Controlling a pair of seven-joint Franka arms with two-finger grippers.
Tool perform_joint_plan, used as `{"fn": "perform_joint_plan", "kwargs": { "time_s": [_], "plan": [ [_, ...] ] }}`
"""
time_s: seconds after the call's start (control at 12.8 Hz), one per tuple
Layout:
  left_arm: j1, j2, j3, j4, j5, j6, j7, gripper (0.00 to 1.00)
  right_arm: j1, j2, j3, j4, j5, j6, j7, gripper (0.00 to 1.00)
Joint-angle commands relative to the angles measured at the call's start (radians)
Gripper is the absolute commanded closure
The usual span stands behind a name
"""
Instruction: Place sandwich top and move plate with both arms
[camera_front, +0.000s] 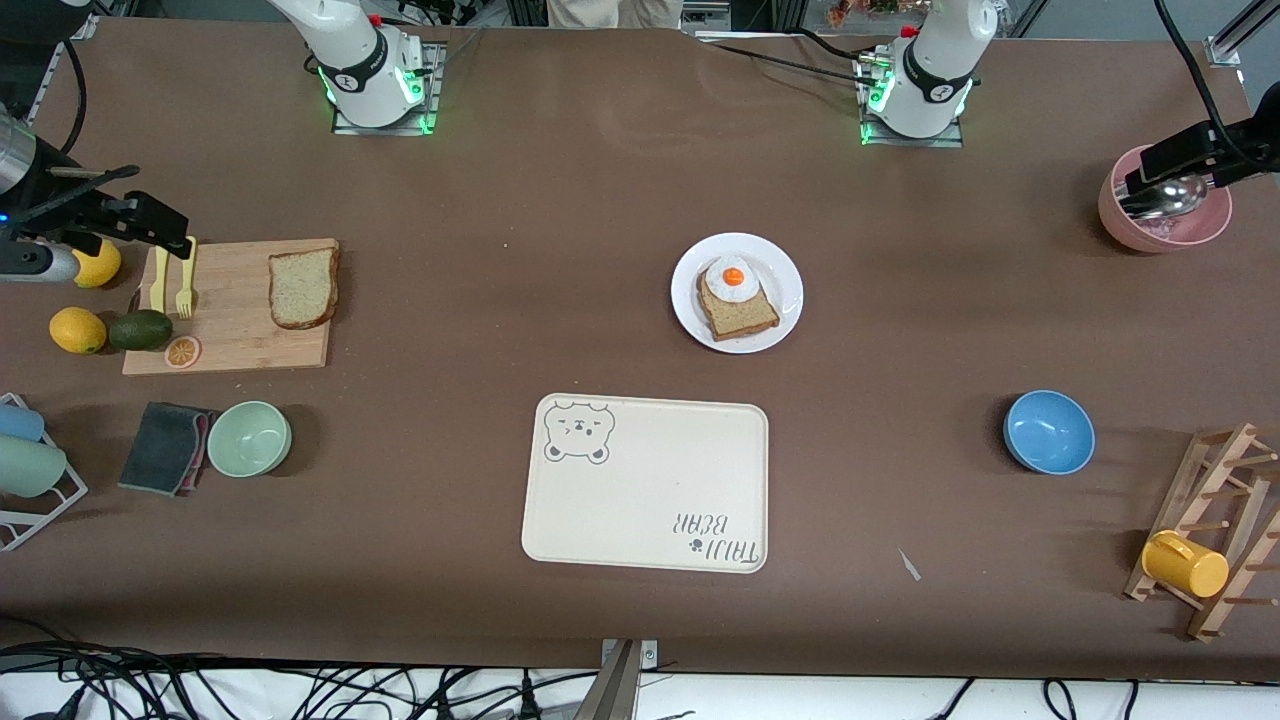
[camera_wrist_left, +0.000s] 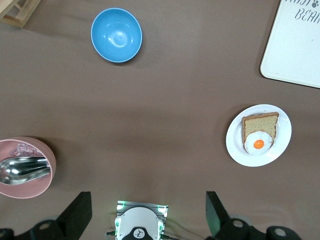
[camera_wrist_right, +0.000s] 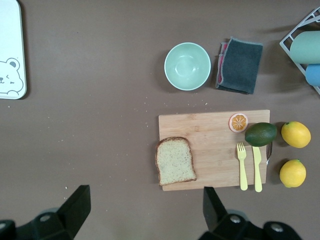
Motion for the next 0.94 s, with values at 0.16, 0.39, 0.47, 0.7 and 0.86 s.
{"fn": "perform_joint_plan", "kwargs": {
  "time_s": [0.16,0.39,0.47,0.7,0.86],
  "plan": [
    [0.013,0.000,0.004,0.018,-0.026,-0.007,0.018,0.00,-0.003,-0.049,0.000,-0.063,0.046,0.033,0.001,0.02],
    [0.015,0.000,0.004,0.018,-0.026,-0.007,0.018,0.00,-0.003,-0.046,0.000,-0.057,0.044,0.033,0.001,0.01],
    [0.015,0.000,0.004,0.018,-0.026,-0.007,0.020,0.00,-0.003,-0.046,0.000,-0.057,0.046,0.033,0.001,0.01],
    [0.015,0.000,0.004,0.017,-0.027,-0.007,0.020,0.00,-0.003,-0.047,0.001,-0.057,0.047,0.033,0.001,0.01],
    [0.018,0.000,0.004,0.018,-0.027,-0.007,0.018,0.00,-0.001,-0.047,0.001,-0.057,0.046,0.033,0.001,0.01]
  ]
}}
